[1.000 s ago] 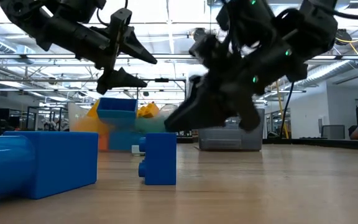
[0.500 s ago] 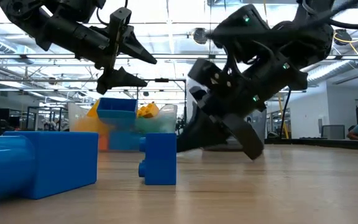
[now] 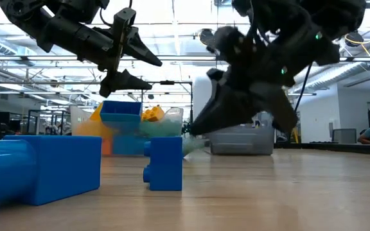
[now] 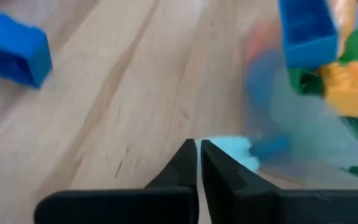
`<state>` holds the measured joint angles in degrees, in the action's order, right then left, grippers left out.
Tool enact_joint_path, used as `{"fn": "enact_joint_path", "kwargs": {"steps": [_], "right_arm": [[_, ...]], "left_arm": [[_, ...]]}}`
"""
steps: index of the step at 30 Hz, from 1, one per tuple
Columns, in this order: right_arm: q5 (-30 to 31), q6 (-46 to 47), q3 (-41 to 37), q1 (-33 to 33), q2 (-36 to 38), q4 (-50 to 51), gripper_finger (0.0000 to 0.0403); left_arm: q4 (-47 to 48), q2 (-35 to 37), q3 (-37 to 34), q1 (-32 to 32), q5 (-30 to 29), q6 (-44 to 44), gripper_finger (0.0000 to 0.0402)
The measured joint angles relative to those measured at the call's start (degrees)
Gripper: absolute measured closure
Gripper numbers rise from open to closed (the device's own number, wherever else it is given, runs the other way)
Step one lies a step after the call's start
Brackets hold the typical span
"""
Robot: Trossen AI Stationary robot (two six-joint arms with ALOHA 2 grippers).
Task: Pick & Place Toys
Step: Put the light blue game piece into the bottom transparent bin
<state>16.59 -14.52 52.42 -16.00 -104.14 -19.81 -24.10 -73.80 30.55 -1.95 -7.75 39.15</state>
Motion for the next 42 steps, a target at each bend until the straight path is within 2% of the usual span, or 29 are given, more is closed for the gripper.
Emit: {"fn": "enact_joint_path", "kwargs": {"steps": [4, 8, 12, 16, 21, 27, 30, 33, 36, 39, 42], "right_arm": [[0.0, 6.7, 0.0, 0.5, 1.1, -1.3, 0.0392], [-0.3, 12.5, 0.0, 2.0, 1.2, -1.1, 0.0365], [-3.4, 12.1, 0.0, 3.4, -2.0, -1.8, 0.0351], [-3.2, 11.5, 0.1, 3.4, -4.7, -2.1, 0.0362], [-4.6, 10.3, 0.2, 2.6, -4.0, 3.5, 0.0391], [-7.5, 7.0, 0.1, -0.1, 2.8, 18.9, 0.04], [-5.4, 5.4, -0.2, -2.1, 6.4, 24.3, 0.0402], [2.8, 8.4, -0.3, -4.5, 10.2, 25.7, 0.0397], [8.8, 15.0, -0.7, -5.8, 13.3, 24.4, 0.0372], [8.7, 21.3, -1.8, -5.9, 14.6, 24.3, 0.0321], [8.7, 27.0, -3.0, -5.8, 14.6, 24.1, 0.0251]], "left_arm": [[0.0, 0.0, 0.0, 0.2, 0.0, 0.0, 0.0105], [0.0, 0.0, 0.0, 0.2, 0.0, -0.2, 0.0105], [0.0, 0.0, 0.0, 0.2, 0.1, -0.1, 0.0105], [0.0, 0.0, 0.0, 0.2, 0.1, 0.0, 0.0105], [0.0, 0.0, 0.0, 0.2, 0.2, 0.2, 0.0105], [0.0, 0.0, 0.0, 0.2, 0.2, 0.1, 0.0105], [0.0, 0.0, 0.0, 0.2, 0.2, 0.1, 0.0105], [0.0, 0.0, 0.0, 0.2, 0.2, 0.1, 0.0105], [0.0, 0.0, 0.0, 0.2, 0.2, 0.1, 0.0105], [0.0, 0.0, 0.0, 0.2, 0.2, 0.1, 0.0105], [-0.1, 0.0, 0.0, 0.2, 0.2, 0.2, 0.0105]]}}
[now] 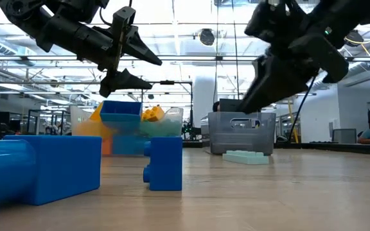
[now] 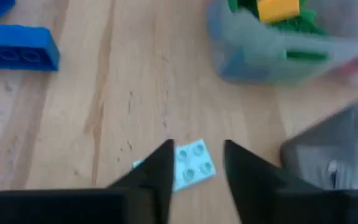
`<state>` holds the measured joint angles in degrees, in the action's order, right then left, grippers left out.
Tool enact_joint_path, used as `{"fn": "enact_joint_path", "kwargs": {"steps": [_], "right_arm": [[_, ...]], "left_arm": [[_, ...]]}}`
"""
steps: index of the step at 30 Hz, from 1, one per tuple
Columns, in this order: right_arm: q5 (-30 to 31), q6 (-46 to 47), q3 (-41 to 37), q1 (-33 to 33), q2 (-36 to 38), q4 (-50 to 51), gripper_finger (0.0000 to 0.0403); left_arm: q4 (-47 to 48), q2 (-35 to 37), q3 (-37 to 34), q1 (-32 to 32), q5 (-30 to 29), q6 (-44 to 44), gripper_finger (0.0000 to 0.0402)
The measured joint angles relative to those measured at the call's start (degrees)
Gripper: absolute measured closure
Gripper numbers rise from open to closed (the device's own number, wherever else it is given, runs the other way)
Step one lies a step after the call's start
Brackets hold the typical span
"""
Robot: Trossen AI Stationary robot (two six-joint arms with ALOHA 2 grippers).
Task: Pick & Place Toys
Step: Put the light blue game piece into the bottom transparent bin
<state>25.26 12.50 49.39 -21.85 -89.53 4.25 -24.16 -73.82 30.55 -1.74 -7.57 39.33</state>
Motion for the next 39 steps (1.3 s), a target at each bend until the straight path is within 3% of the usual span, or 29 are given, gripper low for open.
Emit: {"fn": "enact_joint_path", "kwargs": {"steps": [5, 11, 20, 25, 31, 39], "right_arm": [[-1.0, 5.1, -3.0, 0.1, -3.7, -5.7, 0.0143], [-4.7, 14.2, -3.3, 0.8, -8.3, -12.0, 0.009], [-4.7, 15.2, -3.0, 2.7, -13.8, -14.7, 0.0116], [-5.5, 4.2, -3.1, 2.4, -13.6, -14.4, 0.0153], [-10.8, -10.9, -3.1, 0.9, -12.0, -14.9, 0.0196], [-10.1, -16.5, -3.4, -1.7, -7.1, -14.5, 0.0176]], "left_arm": [[0.0, 0.0, 0.0, 0.0, 0.0, 0.1, 0.0105], [0.0, 0.0, 0.0, 0.0, 0.0, 0.2, 0.0105], [-0.1, 0.0, 0.0, 0.0, 0.0, 0.5, 0.0105], [-0.1, 0.0, 0.0, 0.0, 0.0, 0.5, 0.0105], [0.0, 0.0, 0.0, 0.0, 0.0, 0.3, 0.0105], [0.0, 0.0, 0.0, 0.0, 0.0, 0.2, 0.0105]]}}
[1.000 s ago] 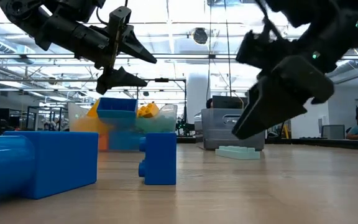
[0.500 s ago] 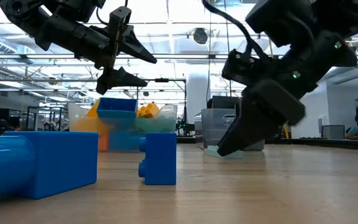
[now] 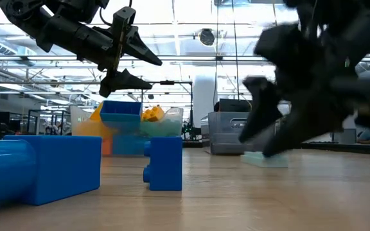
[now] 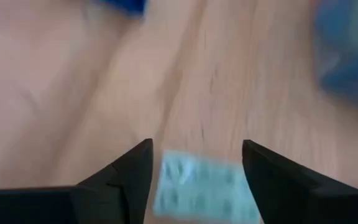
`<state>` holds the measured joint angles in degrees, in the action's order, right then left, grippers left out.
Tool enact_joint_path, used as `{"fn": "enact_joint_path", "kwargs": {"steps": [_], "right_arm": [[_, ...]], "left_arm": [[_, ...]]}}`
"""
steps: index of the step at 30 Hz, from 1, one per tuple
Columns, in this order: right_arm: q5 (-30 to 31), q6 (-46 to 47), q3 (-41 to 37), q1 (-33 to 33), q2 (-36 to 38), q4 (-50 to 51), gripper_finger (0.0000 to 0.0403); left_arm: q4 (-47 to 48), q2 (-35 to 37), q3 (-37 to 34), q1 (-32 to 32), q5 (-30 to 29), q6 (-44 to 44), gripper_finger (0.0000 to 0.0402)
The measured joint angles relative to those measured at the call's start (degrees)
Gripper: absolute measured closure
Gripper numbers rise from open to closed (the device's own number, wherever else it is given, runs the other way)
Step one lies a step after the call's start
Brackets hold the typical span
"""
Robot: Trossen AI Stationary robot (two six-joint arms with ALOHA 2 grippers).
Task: Pick & Place Toys
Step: Put the light blue game piece into the bottom transparent bin
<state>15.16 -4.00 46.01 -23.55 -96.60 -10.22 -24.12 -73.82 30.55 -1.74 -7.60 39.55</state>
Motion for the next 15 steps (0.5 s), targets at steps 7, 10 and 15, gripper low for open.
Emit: {"fn": "enact_joint_path", "kwargs": {"steps": [7, 10, 15], "right_arm": [[1.3, 10.2, 0.0, -0.6, 0.8, 0.3, 0.0141], [1.2, 13.1, 0.1, -0.1, 0.9, 3.9, 0.0136], [1.1, 12.1, 0.1, 0.3, 0.9, 8.8, 0.0139]], "left_arm": [[0.1, 0.0, 0.0, 0.0, 0.0, 0.0, 0.0105], [0.3, 0.0, 0.0, 0.0, 0.0, 0.1, 0.0105], [0.3, 0.0, 0.0, 0.4, 0.0, 0.2, 0.0105]]}}
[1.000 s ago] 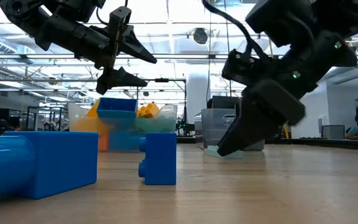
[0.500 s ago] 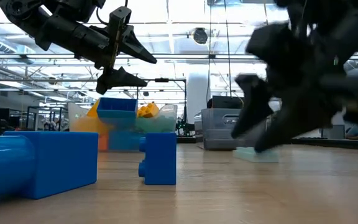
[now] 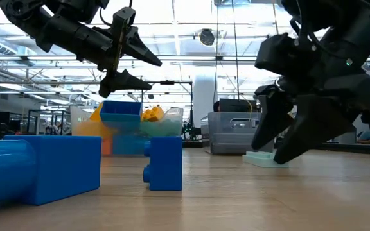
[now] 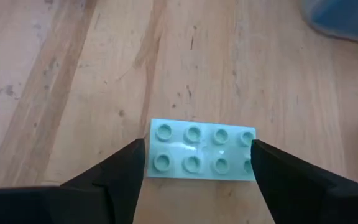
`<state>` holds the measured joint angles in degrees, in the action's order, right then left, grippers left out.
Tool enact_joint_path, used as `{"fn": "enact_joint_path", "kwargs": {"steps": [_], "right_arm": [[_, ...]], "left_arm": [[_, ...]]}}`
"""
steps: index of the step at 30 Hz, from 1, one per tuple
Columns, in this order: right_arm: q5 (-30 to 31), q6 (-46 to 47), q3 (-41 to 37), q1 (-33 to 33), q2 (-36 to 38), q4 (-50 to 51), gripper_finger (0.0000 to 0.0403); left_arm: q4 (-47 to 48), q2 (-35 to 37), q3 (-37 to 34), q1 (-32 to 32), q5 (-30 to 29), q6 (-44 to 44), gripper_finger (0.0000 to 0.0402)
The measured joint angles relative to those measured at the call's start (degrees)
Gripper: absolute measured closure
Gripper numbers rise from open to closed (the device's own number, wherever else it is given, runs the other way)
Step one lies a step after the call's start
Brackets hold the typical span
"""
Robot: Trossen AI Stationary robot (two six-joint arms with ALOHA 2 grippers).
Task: Pick & Place Toys
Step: Put the light blue game piece into the bottom transparent bin
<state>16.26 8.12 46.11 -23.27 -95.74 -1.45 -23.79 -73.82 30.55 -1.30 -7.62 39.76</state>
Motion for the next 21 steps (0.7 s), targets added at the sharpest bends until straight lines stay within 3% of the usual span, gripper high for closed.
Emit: {"fn": "enact_joint_path", "kwargs": {"steps": [9, 14, 21], "right_arm": [[-0.1, 0.2, 0.0, 2.4, 0.0, 0.0, 0.0097], [-7.3, 0.4, 0.0, 5.2, -0.7, -0.8, 0.007], [-8.0, 3.1, -2.0, 7.1, -0.7, -1.1, 0.0074]], "left_arm": [[-0.2, 0.0, 0.0, 0.4, -0.7, -0.2, 0.0105], [-0.2, 0.0, 0.0, 0.4, -1.5, -0.2, 0.0105], [-0.3, 0.0, 0.0, 0.4, -1.5, -0.6, 0.0105]]}}
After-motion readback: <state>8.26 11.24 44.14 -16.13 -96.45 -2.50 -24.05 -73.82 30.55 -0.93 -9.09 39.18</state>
